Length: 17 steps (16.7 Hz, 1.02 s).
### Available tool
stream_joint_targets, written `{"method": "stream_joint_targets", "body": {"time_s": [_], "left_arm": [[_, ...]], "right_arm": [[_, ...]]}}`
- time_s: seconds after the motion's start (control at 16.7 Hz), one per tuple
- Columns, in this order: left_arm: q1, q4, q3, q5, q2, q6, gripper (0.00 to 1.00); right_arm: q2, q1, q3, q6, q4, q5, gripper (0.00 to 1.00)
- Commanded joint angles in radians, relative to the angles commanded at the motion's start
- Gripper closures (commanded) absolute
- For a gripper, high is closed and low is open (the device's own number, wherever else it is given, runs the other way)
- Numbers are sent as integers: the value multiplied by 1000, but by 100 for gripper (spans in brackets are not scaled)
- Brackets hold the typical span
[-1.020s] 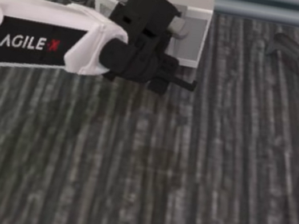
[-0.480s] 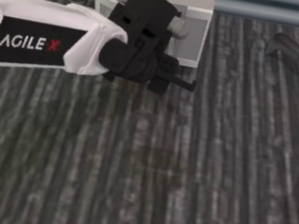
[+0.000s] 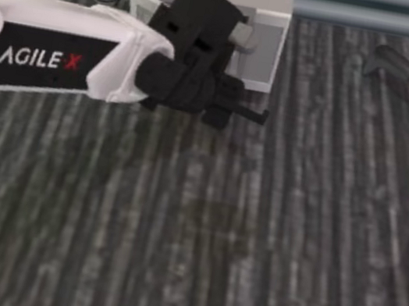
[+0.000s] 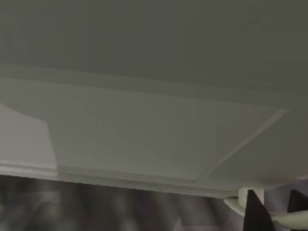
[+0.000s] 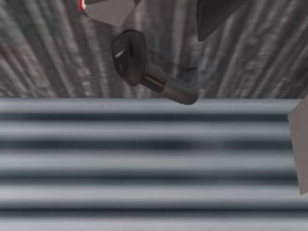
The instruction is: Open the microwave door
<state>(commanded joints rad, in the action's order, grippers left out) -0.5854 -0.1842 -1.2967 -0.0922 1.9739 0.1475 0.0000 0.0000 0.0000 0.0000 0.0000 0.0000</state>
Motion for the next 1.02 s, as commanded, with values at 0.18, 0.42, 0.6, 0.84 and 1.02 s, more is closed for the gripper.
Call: {"method": "stream_joint_targets", "body": {"time_s": [0.18, 0.42, 0.6, 0.84, 1.02], "left_arm": [[0, 0, 0, 0, 0, 0, 100], [-4, 1, 7, 15, -4, -6, 100], [9, 13, 29, 36, -22, -36, 100], [21, 20, 51, 54, -35, -64, 100], [21, 20, 51, 54, -35, -64, 100]], "right_arm": [[0, 0, 0, 0, 0, 0, 0], [0, 0, 0, 0, 0, 0, 0], [0, 0, 0, 0, 0, 0, 0], [0, 0, 0, 0, 0, 0, 0], [0, 0, 0, 0, 0, 0, 0]]}}
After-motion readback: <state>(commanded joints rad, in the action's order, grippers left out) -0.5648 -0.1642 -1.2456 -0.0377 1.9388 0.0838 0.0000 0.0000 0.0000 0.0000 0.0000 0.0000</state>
